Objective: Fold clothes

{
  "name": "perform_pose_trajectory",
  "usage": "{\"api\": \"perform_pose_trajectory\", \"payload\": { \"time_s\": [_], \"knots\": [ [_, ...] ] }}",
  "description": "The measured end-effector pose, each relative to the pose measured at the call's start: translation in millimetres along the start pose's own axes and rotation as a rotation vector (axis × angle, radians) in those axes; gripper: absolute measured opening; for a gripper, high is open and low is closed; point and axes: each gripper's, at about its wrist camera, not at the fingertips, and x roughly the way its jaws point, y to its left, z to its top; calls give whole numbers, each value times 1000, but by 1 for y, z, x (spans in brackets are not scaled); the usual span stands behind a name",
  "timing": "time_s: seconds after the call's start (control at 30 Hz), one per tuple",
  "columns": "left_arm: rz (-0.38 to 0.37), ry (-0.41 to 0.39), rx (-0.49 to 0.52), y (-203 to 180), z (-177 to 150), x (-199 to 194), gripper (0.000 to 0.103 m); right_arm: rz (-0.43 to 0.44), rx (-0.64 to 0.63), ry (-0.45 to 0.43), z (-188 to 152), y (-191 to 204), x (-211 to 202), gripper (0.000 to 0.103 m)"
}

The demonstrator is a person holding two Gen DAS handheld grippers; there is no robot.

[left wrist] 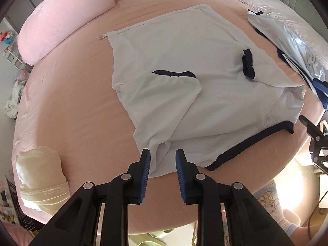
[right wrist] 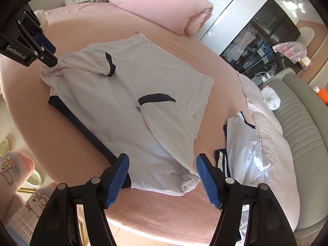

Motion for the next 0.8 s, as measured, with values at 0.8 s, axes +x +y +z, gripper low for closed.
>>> {"api": "perform_pose_trajectory", "payload": {
  "time_s": [0.8],
  "knots": [
    [329,-44,456,-63,-58,22,23,-237,-492,9,-54,50,31,76]
  ]
}}
